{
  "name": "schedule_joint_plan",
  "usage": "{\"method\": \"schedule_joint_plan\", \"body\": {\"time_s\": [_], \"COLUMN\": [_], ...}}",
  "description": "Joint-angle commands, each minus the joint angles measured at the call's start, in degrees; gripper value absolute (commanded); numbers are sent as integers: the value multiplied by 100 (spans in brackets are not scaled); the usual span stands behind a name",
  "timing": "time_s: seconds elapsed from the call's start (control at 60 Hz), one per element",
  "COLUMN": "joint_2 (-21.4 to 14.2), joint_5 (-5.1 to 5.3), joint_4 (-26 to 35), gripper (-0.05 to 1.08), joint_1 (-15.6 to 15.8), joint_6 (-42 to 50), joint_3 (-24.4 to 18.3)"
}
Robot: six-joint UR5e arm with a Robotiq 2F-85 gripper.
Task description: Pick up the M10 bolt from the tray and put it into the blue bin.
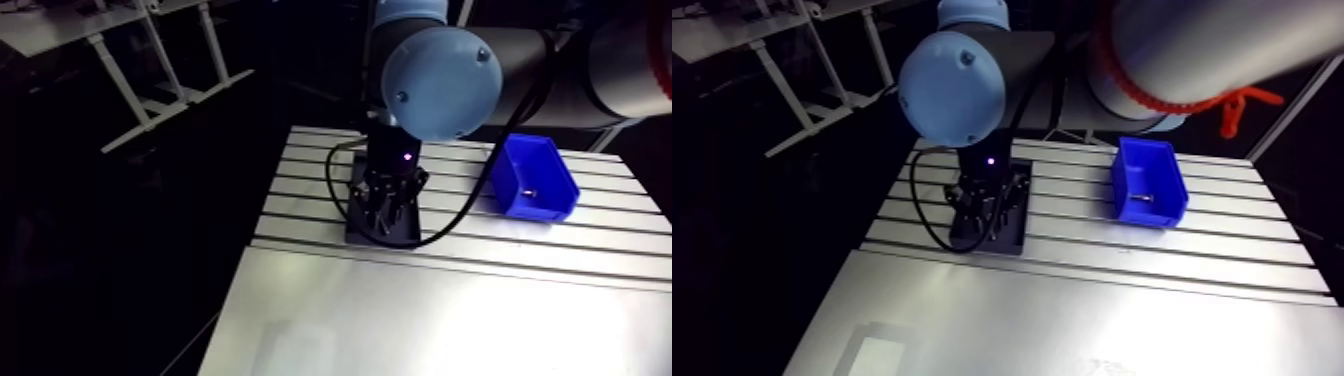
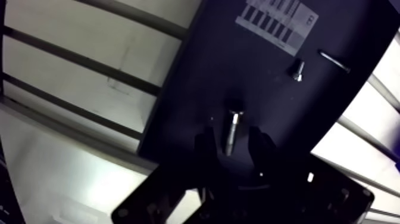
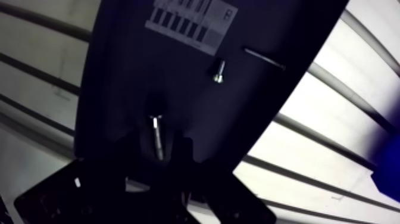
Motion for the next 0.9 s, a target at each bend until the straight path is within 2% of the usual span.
{"method": "schedule_joint_plan", "body": {"time_s": [0.017,0.9], "joint_2": [4,-4], "joint_5": [0,0], "joint_4": [0,0], "gripper": [61,71], "joint_1": [-8,1], "joint_6": [-5,12], "joint_3": [-4,13]}}
